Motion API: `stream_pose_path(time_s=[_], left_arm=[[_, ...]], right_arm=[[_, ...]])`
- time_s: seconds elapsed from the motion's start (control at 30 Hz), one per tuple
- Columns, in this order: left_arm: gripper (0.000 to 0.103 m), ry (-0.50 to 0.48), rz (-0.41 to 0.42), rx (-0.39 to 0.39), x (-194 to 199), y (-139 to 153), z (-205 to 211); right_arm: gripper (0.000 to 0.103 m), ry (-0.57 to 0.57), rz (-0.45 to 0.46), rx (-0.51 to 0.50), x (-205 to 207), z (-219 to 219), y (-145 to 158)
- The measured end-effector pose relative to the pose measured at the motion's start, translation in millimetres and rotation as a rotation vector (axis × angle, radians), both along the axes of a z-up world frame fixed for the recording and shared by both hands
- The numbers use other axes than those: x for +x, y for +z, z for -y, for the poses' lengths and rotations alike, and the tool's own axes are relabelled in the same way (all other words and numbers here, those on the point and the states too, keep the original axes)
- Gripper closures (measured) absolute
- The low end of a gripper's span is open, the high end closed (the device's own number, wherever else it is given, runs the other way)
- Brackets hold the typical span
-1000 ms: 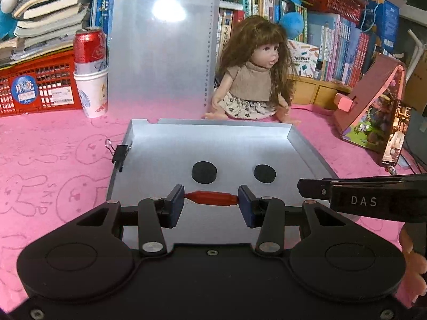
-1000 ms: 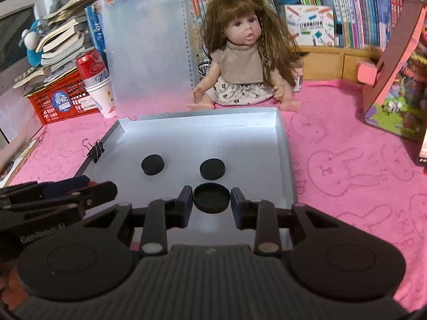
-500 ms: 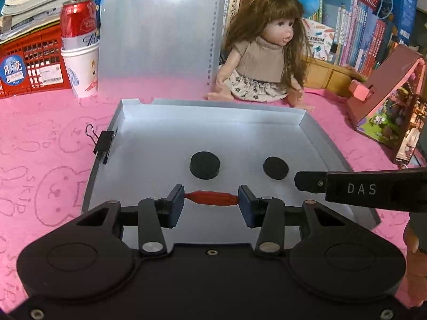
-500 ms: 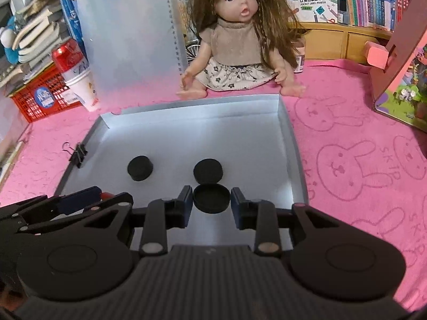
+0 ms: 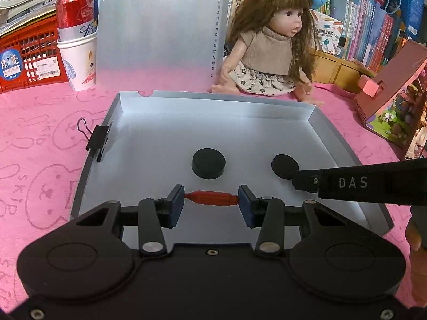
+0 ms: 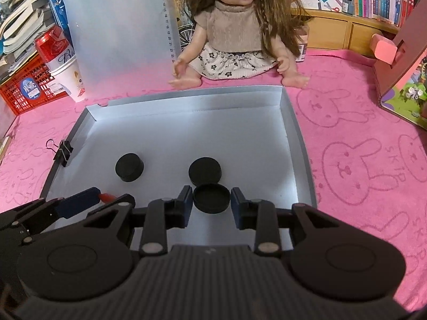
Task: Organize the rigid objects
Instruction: 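Open the left gripper to drop the crayon while the right gripper lowers its puck onto another puck, then open the right gripper to leave the puck stacked on the other puck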
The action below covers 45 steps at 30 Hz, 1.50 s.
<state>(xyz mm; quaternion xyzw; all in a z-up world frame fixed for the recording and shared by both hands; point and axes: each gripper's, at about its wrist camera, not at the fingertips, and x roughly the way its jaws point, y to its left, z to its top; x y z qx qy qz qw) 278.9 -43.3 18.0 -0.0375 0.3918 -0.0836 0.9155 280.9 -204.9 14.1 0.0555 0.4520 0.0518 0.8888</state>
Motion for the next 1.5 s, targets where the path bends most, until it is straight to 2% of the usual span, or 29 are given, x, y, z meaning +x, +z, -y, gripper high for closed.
stream_pose_path(time_s=[0.37, 0.53, 0.6, 0.73, 1.03, 1.5], left_arm=[[0.060, -0.003, 0.010, 0.019, 2.1, -4.2, 4.5], [0.060, -0.003, 0.017, 0.027, 1.4, -4.9, 5.2], [0.058, 0.000, 0.019, 0.033, 1.0, -5.0, 5.3], [0.052, 0.003, 0.017, 0.034, 1.0, -5.0, 5.0], [0.040, 0.005, 0.033, 0.049, -4.5, 0.2, 2.2], [0.038, 0.004, 0.049, 0.056, -13.7, 8.7, -2.1]], right_arm=[[0.067, -0.001, -0.008, -0.008, 4.8, -3.9, -1.4], [0.063, 0.005, -0.011, -0.006, 4.8, -5.5, -2.7], [0.061, 0.004, -0.009, -0.004, 4.4, -5.2, -2.3], [0.050, 0.001, 0.002, -0.005, 3.1, -4.9, -0.1], [0.048, 0.007, 0.026, -0.010, -3.3, -3.7, 6.4], [0.042, 0.028, 0.050, -0.030, -12.0, -3.6, 12.3]])
